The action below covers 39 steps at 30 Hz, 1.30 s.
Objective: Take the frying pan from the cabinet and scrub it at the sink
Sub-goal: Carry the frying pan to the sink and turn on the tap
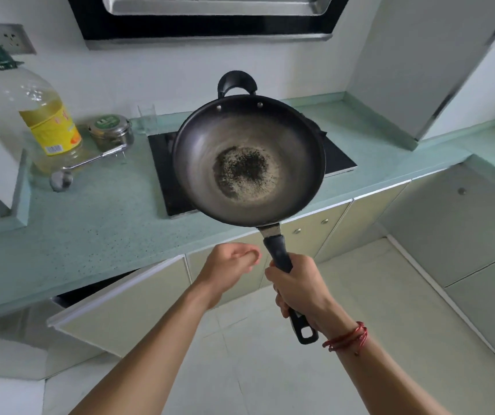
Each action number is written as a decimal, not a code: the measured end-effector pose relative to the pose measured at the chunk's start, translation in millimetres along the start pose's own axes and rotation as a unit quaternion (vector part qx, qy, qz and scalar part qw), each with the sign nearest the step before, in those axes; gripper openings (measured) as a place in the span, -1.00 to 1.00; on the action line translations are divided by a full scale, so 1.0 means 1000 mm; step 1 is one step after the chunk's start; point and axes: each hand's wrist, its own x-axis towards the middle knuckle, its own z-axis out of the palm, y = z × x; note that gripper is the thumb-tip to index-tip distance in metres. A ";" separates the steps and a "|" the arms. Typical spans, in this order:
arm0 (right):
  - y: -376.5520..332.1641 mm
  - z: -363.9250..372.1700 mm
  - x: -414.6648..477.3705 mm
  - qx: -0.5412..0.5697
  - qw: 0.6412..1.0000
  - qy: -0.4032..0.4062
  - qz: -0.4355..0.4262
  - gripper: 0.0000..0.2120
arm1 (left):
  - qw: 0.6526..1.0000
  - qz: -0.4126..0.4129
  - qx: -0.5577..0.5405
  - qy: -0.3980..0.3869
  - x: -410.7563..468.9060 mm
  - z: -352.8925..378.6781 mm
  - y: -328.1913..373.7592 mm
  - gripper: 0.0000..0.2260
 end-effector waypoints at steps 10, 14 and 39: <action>0.027 -0.125 -0.031 0.041 0.995 0.087 0.004 -0.90 | 0.977 0.010 -0.105 -0.183 0.007 0.146 0.064 -0.78; 0.044 -0.175 -0.047 0.052 0.990 0.130 0.018 -0.88 | 0.968 0.013 -0.131 -0.215 0.009 0.216 0.081 -0.83; 0.190 -0.443 -0.108 0.149 0.908 0.380 0.095 -0.82 | 0.902 -0.043 -0.062 -0.426 0.020 0.579 0.112 -0.84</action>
